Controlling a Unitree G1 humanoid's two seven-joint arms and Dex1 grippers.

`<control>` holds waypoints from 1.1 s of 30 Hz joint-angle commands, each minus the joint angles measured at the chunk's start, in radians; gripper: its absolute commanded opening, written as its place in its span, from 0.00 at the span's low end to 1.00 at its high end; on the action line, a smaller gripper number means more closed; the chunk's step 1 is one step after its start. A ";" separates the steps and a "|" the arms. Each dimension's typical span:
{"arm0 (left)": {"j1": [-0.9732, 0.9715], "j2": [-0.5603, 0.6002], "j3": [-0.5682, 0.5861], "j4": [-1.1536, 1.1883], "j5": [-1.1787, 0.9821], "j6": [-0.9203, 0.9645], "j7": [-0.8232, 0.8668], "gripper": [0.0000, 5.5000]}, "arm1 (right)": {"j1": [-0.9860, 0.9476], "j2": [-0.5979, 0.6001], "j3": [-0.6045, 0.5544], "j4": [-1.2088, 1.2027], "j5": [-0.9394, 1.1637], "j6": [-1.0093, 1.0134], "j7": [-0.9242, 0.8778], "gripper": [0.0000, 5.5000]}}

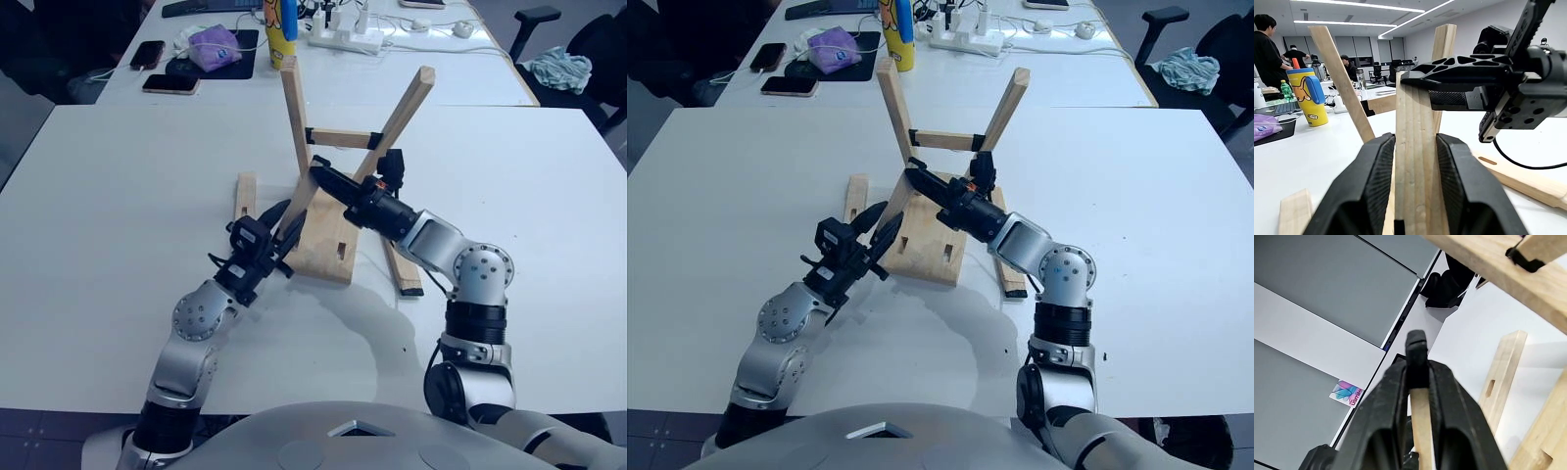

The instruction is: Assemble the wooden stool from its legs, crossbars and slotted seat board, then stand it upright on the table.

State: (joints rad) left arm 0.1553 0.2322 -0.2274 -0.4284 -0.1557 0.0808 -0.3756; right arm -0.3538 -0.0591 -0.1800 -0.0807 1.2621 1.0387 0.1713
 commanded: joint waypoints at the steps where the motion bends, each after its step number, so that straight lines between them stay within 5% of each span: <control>1: -0.003 0.007 -0.011 0.002 -0.013 0.012 -0.028 0.24 | 0.009 0.012 0.022 -0.007 0.004 0.008 0.023 0.08; 16: -0.036 -0.005 0.007 0.037 -0.009 0.016 -0.006 0.24 | 0.017 0.005 0.034 -0.003 -0.045 -0.033 0.072 0.08; 25: -0.035 -0.027 0.046 -0.016 -0.113 0.039 -0.024 0.50 | 0.016 0.001 0.029 0.007 -0.070 -0.055 0.069 0.08; 33: 0.005 -0.033 0.066 -0.101 -0.154 0.028 -0.011 0.55 | 0.061 -0.115 0.023 -0.053 -0.160 -0.042 0.087 0.08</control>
State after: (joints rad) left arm 0.1452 0.1983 -0.1661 -0.5060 -0.3030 0.1015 -0.3913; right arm -0.3296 -0.1198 -0.1367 -0.0856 1.1228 0.9829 0.2523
